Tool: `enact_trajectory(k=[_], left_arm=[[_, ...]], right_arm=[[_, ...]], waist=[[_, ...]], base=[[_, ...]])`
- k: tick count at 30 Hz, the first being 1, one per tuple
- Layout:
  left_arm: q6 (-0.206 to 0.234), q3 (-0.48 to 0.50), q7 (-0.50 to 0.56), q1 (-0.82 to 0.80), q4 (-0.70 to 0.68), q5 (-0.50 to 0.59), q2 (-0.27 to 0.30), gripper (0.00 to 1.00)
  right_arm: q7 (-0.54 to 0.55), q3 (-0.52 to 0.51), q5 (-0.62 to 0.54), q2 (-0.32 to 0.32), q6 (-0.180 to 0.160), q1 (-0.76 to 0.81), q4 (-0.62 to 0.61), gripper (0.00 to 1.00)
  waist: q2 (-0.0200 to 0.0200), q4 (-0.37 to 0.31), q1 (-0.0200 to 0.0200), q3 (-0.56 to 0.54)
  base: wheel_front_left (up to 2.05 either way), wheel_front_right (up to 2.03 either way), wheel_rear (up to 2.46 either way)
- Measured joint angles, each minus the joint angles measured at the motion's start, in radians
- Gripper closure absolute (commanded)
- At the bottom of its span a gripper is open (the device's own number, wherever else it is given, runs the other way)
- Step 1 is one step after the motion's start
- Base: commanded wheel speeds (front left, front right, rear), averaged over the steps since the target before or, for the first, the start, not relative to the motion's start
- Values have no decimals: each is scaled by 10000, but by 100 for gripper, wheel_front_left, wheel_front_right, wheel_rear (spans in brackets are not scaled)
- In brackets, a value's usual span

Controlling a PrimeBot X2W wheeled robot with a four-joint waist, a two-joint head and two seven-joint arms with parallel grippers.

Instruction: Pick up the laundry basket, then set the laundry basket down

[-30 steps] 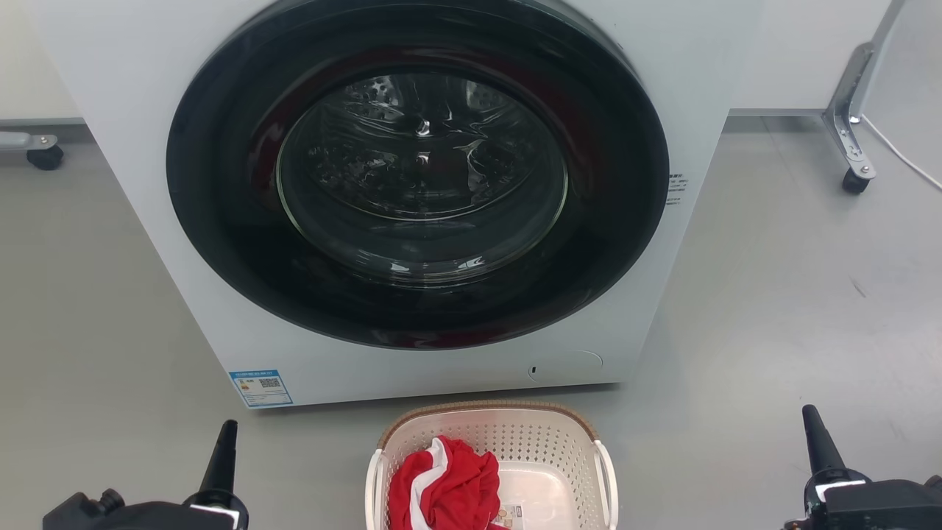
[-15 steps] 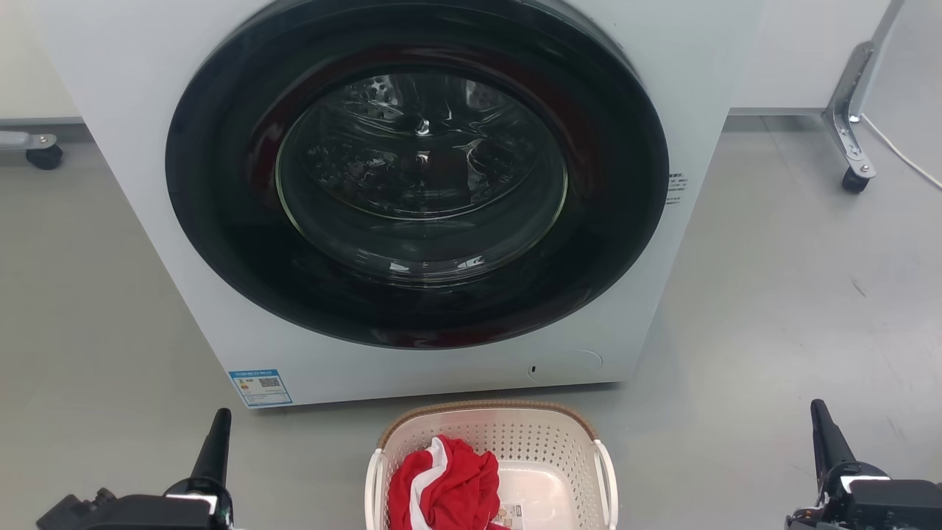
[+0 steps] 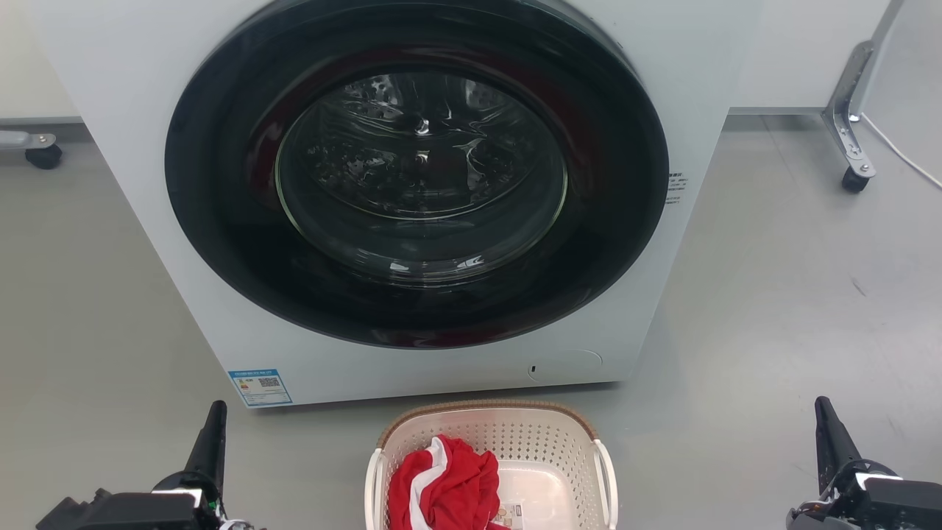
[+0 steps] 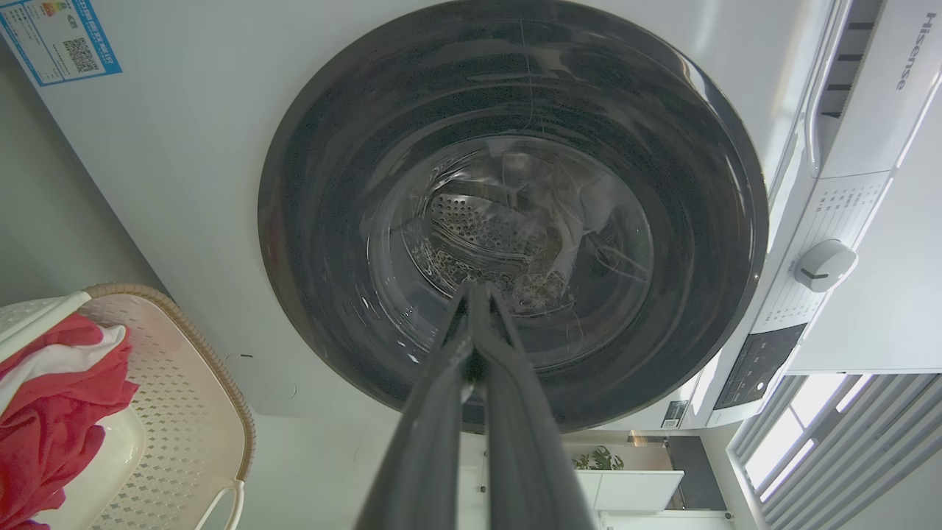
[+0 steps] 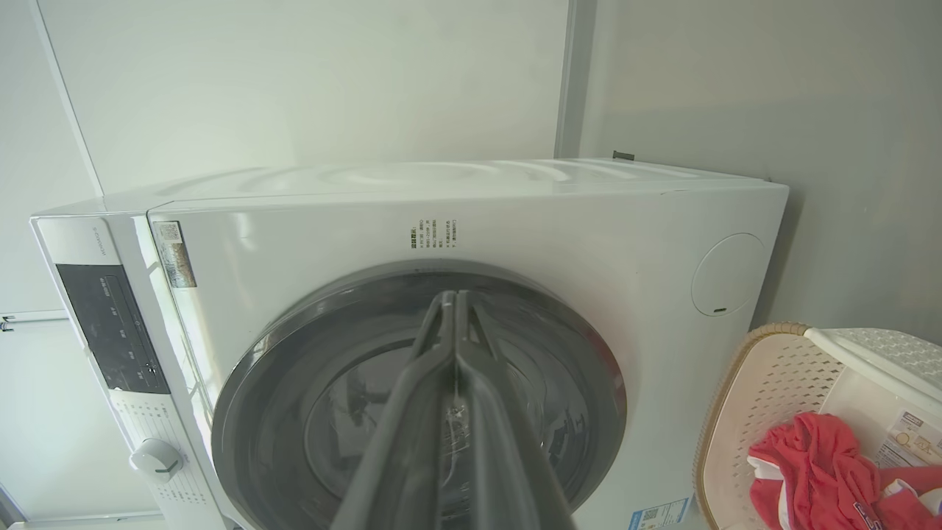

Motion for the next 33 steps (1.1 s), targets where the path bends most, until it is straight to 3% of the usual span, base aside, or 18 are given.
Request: enact_trajectory(k=[33], left_arm=[[0,0,0,0,15,-2,-2,100]], right_arm=[[0,2,8,4,2,0,2,100]], waist=[[0,0,0,-1]], base=[[0,0,0]])
